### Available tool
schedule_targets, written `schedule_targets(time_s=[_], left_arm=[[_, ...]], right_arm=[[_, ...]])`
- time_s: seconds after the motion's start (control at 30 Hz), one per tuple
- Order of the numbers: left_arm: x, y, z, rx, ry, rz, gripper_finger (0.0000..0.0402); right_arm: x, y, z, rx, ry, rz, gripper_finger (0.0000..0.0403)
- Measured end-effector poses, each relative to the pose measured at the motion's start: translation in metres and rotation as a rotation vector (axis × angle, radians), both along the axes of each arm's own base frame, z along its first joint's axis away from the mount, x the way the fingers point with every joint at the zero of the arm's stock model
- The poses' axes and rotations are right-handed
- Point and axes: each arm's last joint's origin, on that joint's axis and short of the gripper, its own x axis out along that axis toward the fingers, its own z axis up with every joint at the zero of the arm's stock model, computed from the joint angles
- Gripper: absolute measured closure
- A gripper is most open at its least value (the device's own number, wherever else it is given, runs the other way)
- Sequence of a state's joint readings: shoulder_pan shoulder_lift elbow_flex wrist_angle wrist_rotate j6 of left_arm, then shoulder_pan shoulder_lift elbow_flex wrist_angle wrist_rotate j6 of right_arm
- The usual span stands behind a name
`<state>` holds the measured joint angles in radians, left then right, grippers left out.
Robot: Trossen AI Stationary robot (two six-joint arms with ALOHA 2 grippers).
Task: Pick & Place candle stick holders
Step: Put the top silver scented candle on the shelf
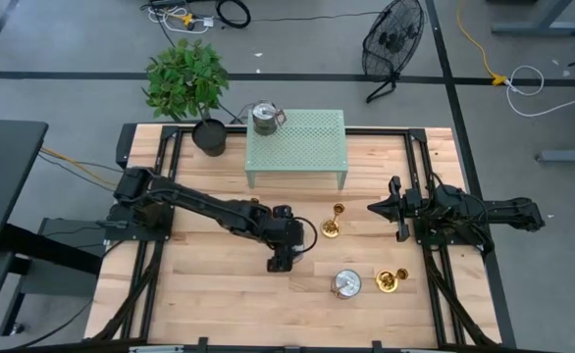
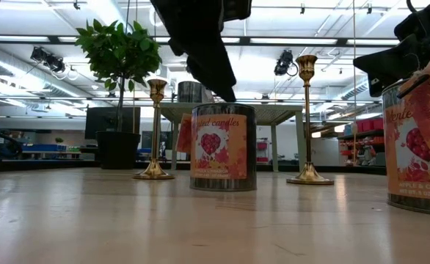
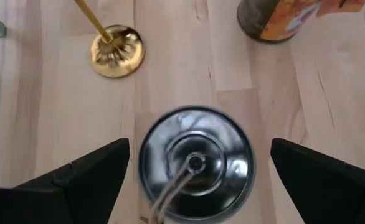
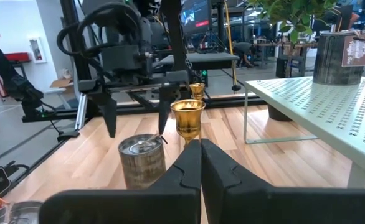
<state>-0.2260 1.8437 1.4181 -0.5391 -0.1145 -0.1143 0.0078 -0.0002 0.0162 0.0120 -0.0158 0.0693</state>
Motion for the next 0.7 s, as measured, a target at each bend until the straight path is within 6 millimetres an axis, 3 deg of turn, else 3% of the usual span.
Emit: schedule_targets(time_s=[0.7], left_arm=[[-0.0002, 0.0009, -0.0024, 0.014, 0.015, 0.001, 0.0002]], right_arm=[[0.0000, 0.0000, 0.0000, 0.000, 0.001, 0.000, 0.0400]])
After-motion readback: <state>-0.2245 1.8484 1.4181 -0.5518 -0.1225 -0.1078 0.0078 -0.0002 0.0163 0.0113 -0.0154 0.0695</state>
